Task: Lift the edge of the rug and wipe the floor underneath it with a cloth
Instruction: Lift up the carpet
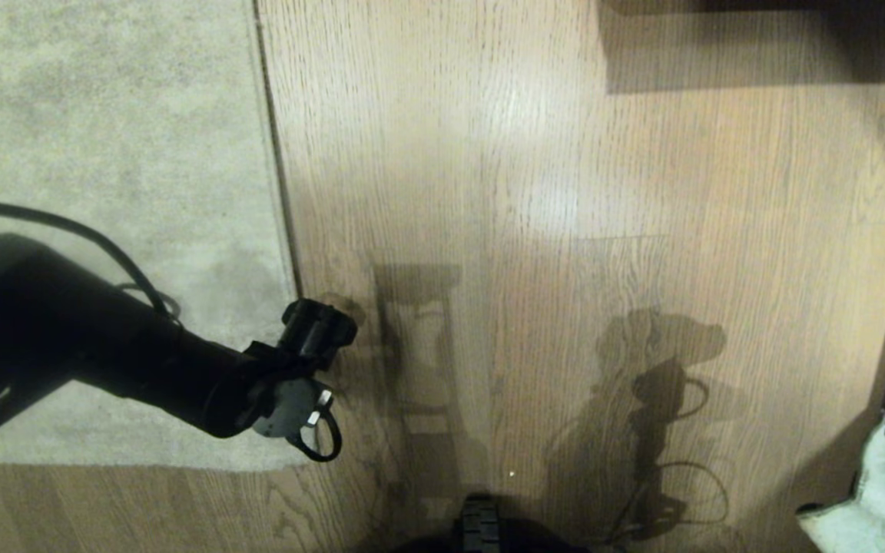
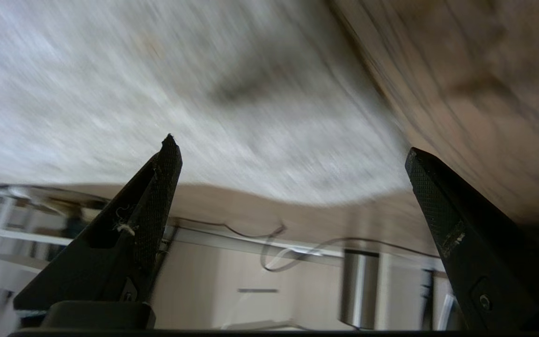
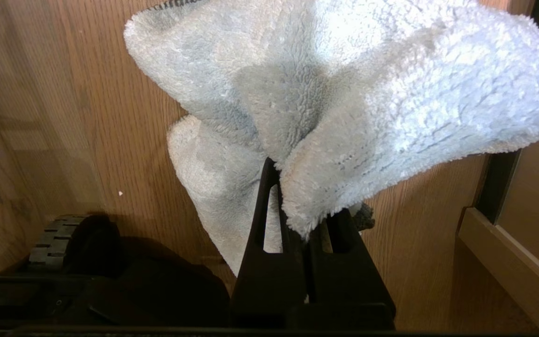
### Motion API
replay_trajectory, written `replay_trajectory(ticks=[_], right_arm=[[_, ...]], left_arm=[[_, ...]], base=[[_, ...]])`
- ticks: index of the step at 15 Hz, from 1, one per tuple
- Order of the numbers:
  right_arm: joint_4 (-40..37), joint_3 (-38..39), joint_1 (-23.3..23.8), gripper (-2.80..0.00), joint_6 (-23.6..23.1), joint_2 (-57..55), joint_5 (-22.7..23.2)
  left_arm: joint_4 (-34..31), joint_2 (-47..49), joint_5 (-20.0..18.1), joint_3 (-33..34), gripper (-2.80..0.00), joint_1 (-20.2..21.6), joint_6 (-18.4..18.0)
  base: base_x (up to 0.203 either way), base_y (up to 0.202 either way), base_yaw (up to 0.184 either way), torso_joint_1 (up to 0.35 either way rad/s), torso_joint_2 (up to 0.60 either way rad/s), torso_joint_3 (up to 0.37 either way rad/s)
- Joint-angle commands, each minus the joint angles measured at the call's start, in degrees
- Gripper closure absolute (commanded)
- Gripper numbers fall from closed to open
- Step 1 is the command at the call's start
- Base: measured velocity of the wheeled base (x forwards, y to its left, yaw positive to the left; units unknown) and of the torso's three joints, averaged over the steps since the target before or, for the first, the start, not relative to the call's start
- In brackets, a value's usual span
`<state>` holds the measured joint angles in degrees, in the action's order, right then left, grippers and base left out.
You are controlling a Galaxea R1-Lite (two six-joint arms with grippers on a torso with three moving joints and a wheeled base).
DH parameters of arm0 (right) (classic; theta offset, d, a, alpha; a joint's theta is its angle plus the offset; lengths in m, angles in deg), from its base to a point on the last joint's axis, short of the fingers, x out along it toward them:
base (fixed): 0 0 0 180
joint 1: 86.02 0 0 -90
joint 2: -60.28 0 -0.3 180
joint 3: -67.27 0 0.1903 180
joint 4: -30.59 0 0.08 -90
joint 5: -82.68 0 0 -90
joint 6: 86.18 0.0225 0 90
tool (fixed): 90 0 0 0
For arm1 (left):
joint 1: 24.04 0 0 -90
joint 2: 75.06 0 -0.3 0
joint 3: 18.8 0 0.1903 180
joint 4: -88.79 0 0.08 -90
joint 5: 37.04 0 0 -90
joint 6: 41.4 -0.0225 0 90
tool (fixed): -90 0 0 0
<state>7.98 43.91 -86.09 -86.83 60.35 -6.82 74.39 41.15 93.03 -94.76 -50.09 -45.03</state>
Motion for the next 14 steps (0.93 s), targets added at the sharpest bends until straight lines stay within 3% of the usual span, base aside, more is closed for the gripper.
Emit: replay_trajectory(ticks=[1, 9, 14], right_arm=[[0.03, 0.00, -0.01, 0.00, -0.04, -0.07, 0.03], [0.03, 0.00, -0.01, 0.00, -0.04, -0.07, 0.03], [0.03, 0.00, -0.01, 0.00, -0.04, -0.07, 0.03]], left_arm=[[0.08, 1.24, 0.26, -3.09, -2.80, 2.12, -4.03], [0.08, 2.74, 0.18, -10.33, -2.80, 4.22, -13.90], [0.11, 3.85, 0.18, -13.12, -2.80, 4.13, -14.82]], base=[[0.000, 0.000, 0.000, 0.000, 0.00, 0.000], [0.000, 0.000, 0.000, 0.000, 0.00, 0.000], [0.000, 0.000, 0.000, 0.000, 0.00, 0.000]])
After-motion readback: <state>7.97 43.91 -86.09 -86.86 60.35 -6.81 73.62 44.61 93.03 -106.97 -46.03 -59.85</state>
